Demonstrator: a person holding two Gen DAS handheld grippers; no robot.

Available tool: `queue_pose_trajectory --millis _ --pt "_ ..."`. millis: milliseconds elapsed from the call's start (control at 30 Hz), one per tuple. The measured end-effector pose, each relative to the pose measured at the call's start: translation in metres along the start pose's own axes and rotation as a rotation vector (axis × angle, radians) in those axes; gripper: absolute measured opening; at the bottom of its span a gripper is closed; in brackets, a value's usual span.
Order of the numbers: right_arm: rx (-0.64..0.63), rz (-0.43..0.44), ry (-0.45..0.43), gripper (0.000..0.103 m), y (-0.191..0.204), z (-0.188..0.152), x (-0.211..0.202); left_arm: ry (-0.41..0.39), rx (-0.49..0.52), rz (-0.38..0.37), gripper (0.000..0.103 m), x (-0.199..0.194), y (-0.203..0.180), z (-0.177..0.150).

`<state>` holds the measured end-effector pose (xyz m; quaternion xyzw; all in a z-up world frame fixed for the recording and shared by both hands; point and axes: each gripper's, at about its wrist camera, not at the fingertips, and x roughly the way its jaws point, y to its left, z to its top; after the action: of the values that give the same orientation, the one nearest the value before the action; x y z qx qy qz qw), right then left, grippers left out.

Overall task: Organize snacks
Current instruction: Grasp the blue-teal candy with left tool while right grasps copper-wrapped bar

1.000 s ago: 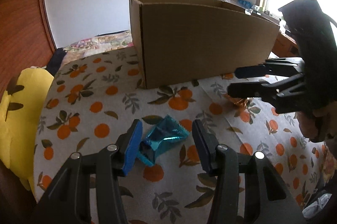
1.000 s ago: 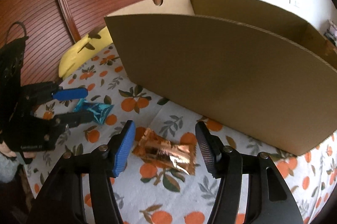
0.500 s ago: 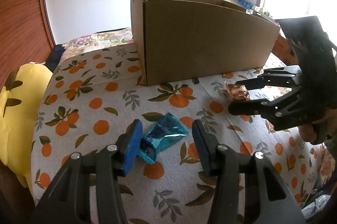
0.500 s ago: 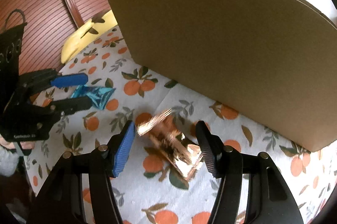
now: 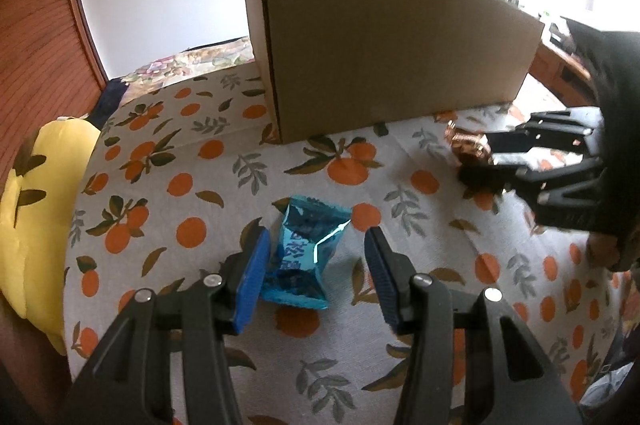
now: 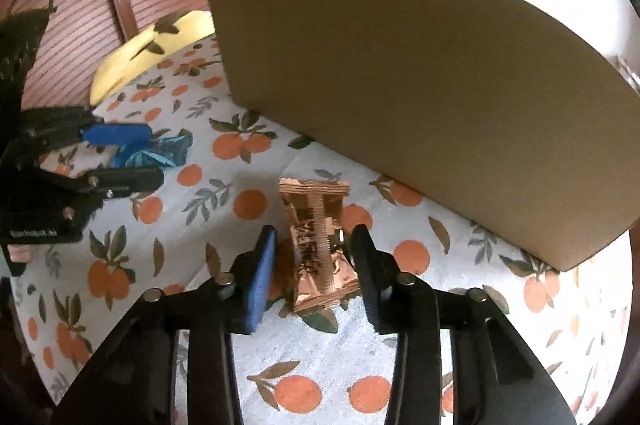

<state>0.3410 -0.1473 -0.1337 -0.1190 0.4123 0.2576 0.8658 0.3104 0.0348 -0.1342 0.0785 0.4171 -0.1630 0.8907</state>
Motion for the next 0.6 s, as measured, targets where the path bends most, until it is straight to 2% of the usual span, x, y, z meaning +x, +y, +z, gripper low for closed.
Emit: queue_pose_trajectory --millis 267,467,600 --pt "-0.004 -0.024 -0.008 0.029 0.0019 -0.0006 -0.0005 0.040 0.008 -0.012 0.049 0.0060 0.0042 0.0053" --pt "-0.005 -0.026 -0.008 0.029 0.0024 -0.0002 -0.0004 0.025 0.011 -0.011 0.050 0.0075 0.0038 0.0054" --pt "-0.005 -0.026 -0.009 0.029 0.0022 -0.0003 -0.0005 0.011 0.004 -0.008 0.056 0.0074 0.0052 0.0034"
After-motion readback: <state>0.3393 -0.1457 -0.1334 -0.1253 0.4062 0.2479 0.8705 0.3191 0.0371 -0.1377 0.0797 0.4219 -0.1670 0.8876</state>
